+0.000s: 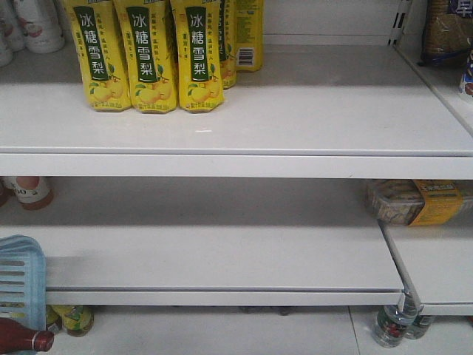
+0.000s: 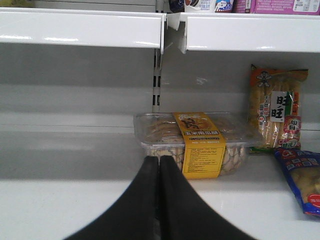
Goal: Place coke in basket with both arms
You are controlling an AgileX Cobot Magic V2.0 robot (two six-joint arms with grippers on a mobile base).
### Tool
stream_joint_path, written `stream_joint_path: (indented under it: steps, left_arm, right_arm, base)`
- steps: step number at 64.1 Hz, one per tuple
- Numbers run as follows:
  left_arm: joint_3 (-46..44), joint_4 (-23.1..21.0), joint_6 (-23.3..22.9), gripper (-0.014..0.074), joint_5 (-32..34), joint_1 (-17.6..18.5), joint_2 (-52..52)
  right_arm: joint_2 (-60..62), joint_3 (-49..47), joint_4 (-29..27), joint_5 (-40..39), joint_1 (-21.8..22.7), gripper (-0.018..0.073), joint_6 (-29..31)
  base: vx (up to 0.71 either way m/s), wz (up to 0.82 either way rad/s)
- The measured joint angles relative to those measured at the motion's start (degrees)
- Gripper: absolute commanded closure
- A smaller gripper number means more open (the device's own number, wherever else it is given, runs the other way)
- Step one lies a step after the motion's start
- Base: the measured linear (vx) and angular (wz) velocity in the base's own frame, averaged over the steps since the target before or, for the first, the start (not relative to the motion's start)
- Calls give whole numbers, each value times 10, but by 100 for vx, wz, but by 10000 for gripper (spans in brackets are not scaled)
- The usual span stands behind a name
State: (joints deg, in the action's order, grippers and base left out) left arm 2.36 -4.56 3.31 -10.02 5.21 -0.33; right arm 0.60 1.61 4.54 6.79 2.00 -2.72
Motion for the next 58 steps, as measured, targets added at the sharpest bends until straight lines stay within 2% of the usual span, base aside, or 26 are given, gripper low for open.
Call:
stream_joint_path:
  steps: [14, 33, 58]
  left_arm:
    - [0, 0, 0, 603, 0, 0, 0]
    - [0, 0, 0, 603, 0, 0, 0]
    - [0, 0, 0, 603, 0, 0, 0]
  right_arm:
    - [0, 0, 0, 0, -48, 568, 2]
    - [0, 0, -22, 0, -42, 568, 2]
    - [0, 0, -24, 0, -42, 568, 2]
  base:
    - [0, 0]
    - [0, 0]
    - [0, 0]
